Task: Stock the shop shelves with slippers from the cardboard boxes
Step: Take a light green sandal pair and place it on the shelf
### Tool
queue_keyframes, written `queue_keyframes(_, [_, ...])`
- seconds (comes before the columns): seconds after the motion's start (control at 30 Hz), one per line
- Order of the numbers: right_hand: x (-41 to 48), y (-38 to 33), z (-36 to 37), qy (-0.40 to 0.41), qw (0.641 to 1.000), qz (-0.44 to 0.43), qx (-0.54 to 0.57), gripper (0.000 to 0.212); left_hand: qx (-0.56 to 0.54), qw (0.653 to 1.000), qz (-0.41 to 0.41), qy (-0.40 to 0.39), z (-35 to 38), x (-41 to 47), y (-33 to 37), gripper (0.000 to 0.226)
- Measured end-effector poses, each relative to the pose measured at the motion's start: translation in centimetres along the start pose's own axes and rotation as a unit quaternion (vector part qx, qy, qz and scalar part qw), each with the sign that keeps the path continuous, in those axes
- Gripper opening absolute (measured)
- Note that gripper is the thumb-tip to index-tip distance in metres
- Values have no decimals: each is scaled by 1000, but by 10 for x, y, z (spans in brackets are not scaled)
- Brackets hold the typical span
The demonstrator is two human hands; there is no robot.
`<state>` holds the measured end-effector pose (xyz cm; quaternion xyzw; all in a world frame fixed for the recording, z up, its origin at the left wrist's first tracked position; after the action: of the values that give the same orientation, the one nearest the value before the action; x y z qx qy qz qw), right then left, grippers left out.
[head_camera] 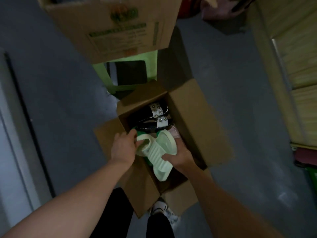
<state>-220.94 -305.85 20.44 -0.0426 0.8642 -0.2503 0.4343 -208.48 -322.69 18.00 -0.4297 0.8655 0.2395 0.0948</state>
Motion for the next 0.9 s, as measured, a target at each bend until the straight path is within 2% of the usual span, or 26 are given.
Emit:
queue_keyframes(0.1, [-17, -15, -16, 7, 1000, -3, -30, 63, -18, 998, -53, -6, -26, -6, 10, 30])
queue_keyframes(0.17, [-31, -29, -31, 25, 998, -8, -54, 52, -65, 992, -101, -25, -47, -14, 19, 22])
queue_keyframes(0.27, [-54, -53, -57, 59, 993, -34, -99, 49, -116, 978, -172, -15, -78, -33, 31, 10])
queue_keyframes(0.37, [-82, -74, -84, 84, 988, -39, -123, 45, -188, 950, -248, -16, -112, -54, 44, 31])
queue_keyframes(0.43, [-104, -87, -102, 96, 988, -33, -115, 41, -289, 902, -319, -9, -131, -68, 54, 38])
queue_keyframes(0.5, [-127, -98, -119, 118, 986, -32, -109, 38, -430, 811, -397, -7, -150, -84, 68, 35])
queue_keyframes(0.57, [-147, -107, -136, 135, 984, -38, -112, 39, -535, 722, -438, -16, -167, -102, 84, 31])
queue_keyframes(0.67, [-179, -120, -156, 141, 985, -42, -94, 67, -644, 628, -435, -34, -194, -131, 111, 26])
queue_keyframes(0.73, [-199, -129, -167, 124, 992, -36, -14, 81, -685, 597, -416, -43, -213, -148, 130, 21])
queue_keyframes(0.77, [-209, -135, -172, 117, 992, -46, 17, 79, -693, 595, -404, -47, -223, -156, 141, 19])
queue_keyframes(0.9, [-241, -159, -192, 128, 982, -134, 23, 45, -696, 607, -382, -24, -260, -177, 176, 11])
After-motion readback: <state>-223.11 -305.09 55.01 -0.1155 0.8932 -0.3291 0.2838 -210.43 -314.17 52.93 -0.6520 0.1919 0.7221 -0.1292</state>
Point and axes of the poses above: each hand's wrist, its own x-axis towards the middle knuckle, its own z-axis out of the palm, y = z × x, the point moved 1 cm from there along x, towards the middle knuckle, and after that the axes turned 11 degrees about y, right-handed, at the moved point
